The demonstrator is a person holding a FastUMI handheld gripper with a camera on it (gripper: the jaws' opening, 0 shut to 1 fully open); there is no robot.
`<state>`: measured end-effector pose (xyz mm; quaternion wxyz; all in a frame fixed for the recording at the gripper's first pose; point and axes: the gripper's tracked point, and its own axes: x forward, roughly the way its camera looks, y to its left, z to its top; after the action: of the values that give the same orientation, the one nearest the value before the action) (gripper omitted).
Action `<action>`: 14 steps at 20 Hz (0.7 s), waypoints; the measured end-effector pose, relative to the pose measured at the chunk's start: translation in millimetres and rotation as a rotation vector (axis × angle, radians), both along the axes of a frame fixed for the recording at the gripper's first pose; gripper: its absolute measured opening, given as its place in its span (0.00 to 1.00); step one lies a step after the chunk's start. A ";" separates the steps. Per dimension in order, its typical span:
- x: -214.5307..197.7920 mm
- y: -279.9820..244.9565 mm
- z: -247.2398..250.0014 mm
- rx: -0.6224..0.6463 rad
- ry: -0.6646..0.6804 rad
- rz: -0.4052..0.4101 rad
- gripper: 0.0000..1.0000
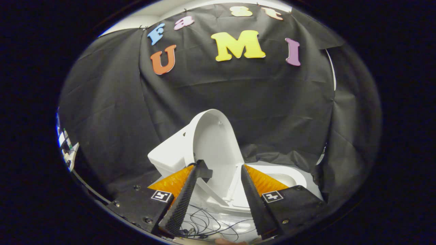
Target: Open the toilet lid.
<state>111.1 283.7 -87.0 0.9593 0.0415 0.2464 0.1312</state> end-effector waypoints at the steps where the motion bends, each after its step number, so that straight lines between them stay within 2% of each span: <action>1: -1.2 -9.6 7.9 0.006 -0.015 -0.012 0.82; 11: -43.1 -97.4 80.9 -0.020 -0.243 -0.093 0.82; 14: -57.6 -120.8 94.6 -0.027 -0.288 -0.114 0.92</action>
<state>53.5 162.8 7.6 0.9911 0.0235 0.1053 0.0779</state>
